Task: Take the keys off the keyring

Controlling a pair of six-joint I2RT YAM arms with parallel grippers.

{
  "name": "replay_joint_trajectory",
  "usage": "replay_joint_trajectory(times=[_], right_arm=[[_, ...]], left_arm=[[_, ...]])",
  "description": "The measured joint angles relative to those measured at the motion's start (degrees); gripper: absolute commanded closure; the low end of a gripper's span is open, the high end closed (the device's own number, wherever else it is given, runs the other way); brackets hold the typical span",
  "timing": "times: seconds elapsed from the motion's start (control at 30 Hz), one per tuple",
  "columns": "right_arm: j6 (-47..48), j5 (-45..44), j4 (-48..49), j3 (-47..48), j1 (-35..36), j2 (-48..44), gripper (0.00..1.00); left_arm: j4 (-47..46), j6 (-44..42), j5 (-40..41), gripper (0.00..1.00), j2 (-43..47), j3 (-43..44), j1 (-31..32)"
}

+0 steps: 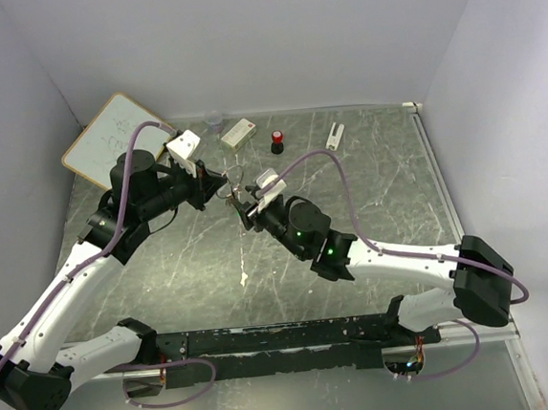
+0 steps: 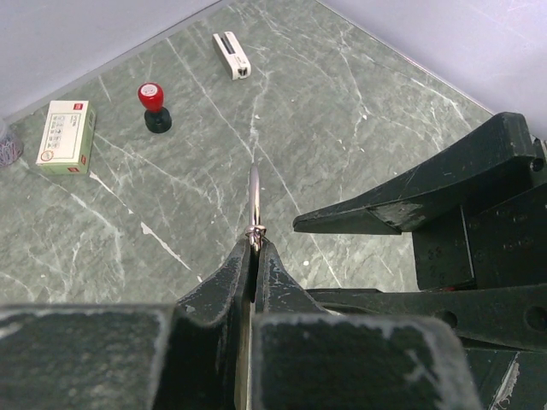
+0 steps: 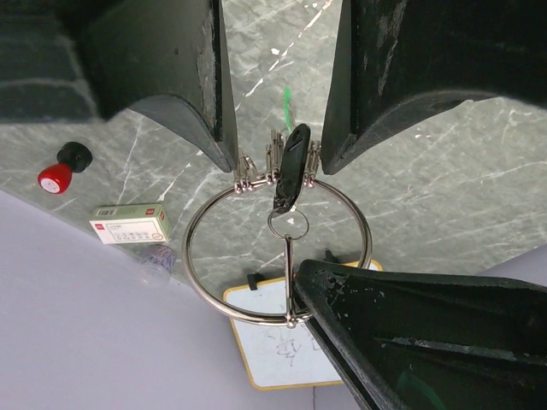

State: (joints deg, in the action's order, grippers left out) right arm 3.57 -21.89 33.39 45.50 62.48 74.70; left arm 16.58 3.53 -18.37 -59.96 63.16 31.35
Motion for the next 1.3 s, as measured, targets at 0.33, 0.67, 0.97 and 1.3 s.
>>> replay_joint_trajectory(times=[0.33,0.67,0.97,1.3], right_arm=[[0.37,-0.28,1.27,0.98,0.02,1.75,0.60],[1.36,-2.14,2.16,2.10,0.02,3.69,0.68],[1.40,-3.17,2.29,2.10,0.02,4.20,0.83],[1.29,-3.23,0.26,2.08,0.22,3.85,1.00]], left_arm=[[-0.02,0.35,-0.15,0.93,0.00,-0.02,0.00],[-0.07,0.39,-0.46,0.93,0.02,-0.11,0.00],[-0.55,0.81,-0.52,0.93,0.81,-0.13,0.00],[-1.51,1.27,-0.50,0.93,0.94,-0.94,0.00]])
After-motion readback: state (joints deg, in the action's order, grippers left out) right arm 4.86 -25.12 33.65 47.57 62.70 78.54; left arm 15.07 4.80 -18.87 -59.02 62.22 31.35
